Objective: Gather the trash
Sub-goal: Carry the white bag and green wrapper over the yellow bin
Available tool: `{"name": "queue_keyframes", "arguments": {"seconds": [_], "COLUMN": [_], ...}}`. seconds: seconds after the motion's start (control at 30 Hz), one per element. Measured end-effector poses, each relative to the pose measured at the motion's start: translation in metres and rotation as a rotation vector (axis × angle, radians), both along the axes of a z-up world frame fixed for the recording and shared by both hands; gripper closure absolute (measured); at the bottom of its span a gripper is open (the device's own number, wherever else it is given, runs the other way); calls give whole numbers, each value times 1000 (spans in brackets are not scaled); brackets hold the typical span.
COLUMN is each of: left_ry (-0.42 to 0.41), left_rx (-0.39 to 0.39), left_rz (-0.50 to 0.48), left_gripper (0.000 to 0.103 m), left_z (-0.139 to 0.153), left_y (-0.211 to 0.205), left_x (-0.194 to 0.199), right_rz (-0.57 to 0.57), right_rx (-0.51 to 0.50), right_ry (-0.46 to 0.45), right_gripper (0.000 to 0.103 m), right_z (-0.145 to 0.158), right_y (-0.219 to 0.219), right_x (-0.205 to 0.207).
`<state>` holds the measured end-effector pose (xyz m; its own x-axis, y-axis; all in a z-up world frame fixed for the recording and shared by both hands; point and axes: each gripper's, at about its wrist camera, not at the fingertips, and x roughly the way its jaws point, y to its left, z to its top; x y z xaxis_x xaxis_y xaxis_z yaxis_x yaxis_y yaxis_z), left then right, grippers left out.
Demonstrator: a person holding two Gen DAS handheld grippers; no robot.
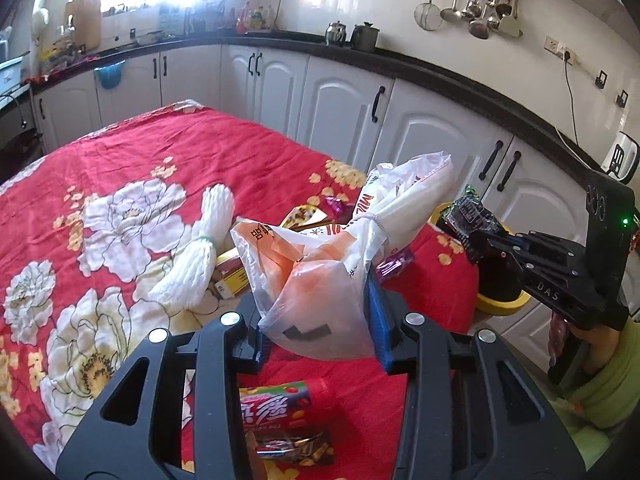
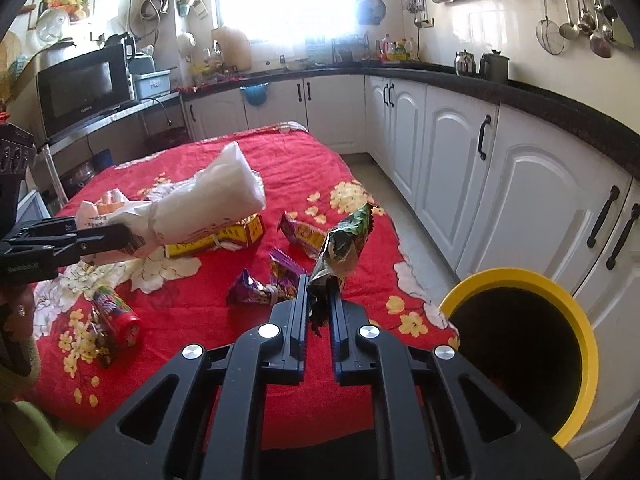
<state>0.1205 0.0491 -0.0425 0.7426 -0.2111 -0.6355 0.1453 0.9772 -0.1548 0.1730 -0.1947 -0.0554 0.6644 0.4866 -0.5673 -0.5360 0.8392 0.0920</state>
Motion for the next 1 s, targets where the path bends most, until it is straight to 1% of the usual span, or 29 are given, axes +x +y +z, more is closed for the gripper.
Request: {"name": "queue_keyframes", "arguments": {"seconds": [0.53,1.0], "left_ry": [-50,-91], "left_rx": [-11,-12], "left_rz": [-39,-97], "left_gripper": [72,72], "left_z": [20,37], "left_y": [-30,-74], "left_x": [6,21], "right_rz": [-20,-82], "right_rx": [35,75], "right_ry": [-63,-111], "right_gripper": [94,94], "right_z": [28,49], "right_y": [-20,-59], "right_x": [-9,-8]}}
